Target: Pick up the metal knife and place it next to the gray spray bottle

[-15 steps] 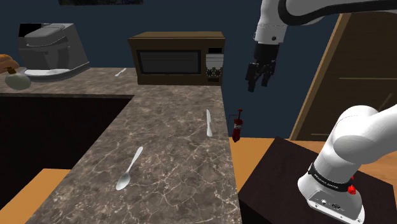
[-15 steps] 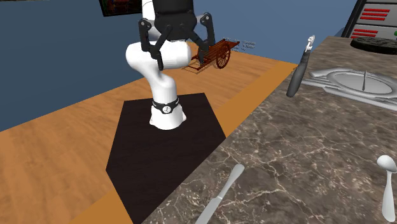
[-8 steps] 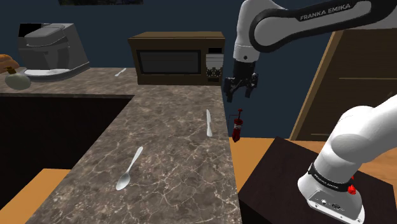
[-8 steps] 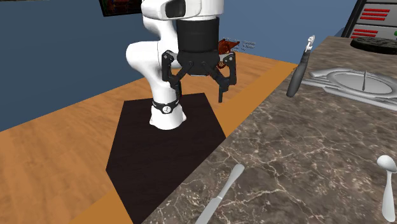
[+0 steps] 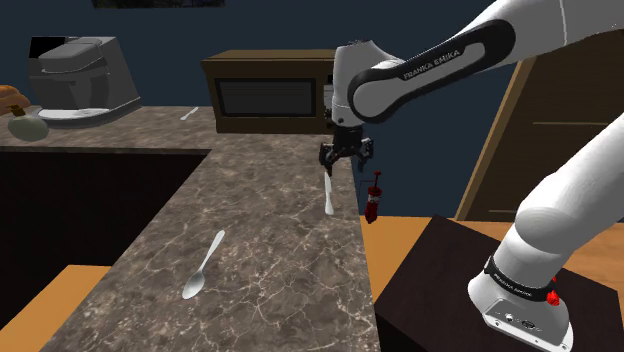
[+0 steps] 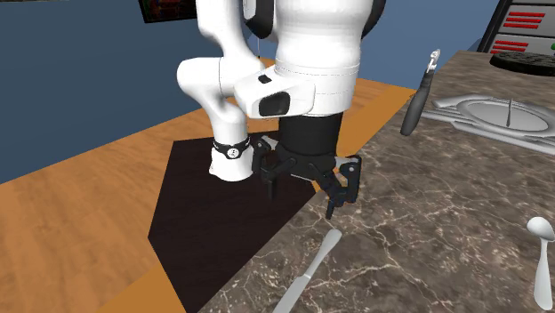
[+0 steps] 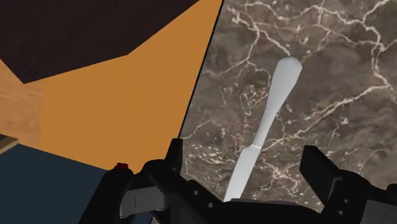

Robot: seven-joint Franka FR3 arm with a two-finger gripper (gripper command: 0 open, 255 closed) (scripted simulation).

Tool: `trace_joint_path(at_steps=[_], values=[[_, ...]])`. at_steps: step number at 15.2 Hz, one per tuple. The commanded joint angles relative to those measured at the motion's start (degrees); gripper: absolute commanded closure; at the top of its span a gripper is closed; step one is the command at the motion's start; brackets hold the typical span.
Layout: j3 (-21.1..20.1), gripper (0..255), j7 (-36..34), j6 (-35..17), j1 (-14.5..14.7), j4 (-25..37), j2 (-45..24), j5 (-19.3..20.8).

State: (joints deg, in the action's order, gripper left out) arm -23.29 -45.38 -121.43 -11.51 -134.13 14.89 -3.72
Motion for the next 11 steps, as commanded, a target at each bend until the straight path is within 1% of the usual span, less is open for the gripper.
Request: trace_joint_path(at_steps=[1,4,6,11], values=[[-1.5,0,-5.9,-2.6,-1.5,2.0,-4.9,3.0],[-2.8,0,-14.8,-5.4,-2.9,5.5,-12.3,8.4],[-2.9,0,-19.8,-6.4,-3.1,7.8,-16.5,11.7],[-2.5,0,-21.1,-10.0,-3.0,6.4,-18.9,13.6]])
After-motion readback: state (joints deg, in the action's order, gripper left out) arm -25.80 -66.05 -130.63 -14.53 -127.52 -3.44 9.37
